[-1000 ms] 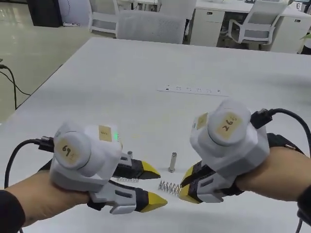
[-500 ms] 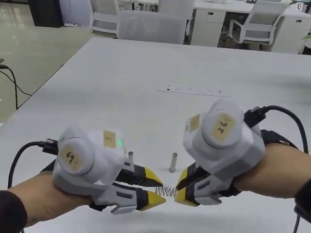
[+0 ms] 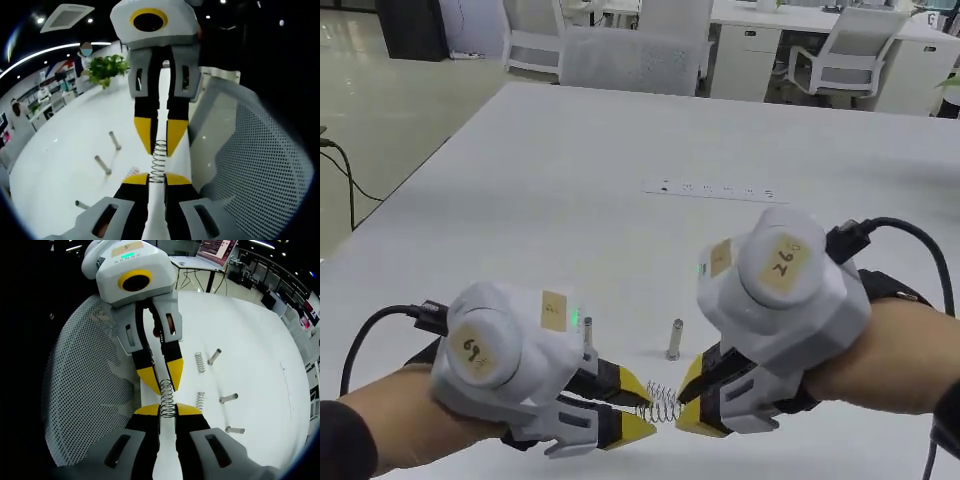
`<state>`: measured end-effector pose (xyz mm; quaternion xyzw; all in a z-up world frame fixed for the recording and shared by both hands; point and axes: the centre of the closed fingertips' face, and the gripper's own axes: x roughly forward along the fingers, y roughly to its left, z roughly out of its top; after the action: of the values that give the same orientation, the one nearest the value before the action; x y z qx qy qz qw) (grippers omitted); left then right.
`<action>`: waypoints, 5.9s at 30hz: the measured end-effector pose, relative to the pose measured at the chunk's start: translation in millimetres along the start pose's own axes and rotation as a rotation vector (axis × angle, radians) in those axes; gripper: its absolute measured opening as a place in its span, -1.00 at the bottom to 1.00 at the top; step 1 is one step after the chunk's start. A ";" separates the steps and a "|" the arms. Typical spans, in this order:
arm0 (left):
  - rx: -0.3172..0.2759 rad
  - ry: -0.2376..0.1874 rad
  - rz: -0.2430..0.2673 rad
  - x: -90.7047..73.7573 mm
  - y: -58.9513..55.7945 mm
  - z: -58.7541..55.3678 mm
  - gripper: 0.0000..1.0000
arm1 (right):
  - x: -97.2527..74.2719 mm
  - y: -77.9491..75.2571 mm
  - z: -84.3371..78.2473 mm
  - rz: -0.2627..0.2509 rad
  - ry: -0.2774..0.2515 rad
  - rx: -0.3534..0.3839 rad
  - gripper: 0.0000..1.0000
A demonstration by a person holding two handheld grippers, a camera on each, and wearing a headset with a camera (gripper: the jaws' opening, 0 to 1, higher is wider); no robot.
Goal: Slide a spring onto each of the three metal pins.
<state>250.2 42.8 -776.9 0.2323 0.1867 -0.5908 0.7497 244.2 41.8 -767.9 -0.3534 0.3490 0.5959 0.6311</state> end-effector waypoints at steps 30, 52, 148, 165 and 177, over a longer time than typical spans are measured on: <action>-0.013 -0.011 0.019 -2.4 4.4 3.1 -0.96 | -5.0 -5.9 8.7 -0.033 -0.047 0.004 -0.69; -0.018 -0.020 0.012 -1.3 2.4 4.3 -0.95 | 0.3 1.3 24.7 -0.025 -0.059 -0.016 -0.84; -0.307 -0.097 0.266 -64.9 44.2 -38.7 -0.23 | -52.9 -89.7 -50.3 -0.199 0.104 0.144 -0.84; -0.307 -0.110 0.277 -62.9 41.0 -38.5 -0.23 | -38.9 -120.9 -67.2 -0.173 0.222 0.109 -0.84; -0.304 -0.102 0.281 -62.1 39.1 -41.3 -0.25 | -21.7 -132.9 -75.3 -0.137 0.266 0.111 -0.84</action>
<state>273.6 123.6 -771.4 0.1099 0.2012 -0.4564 0.8597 374.5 -39.5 -783.3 -0.4169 0.4370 0.4792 0.6369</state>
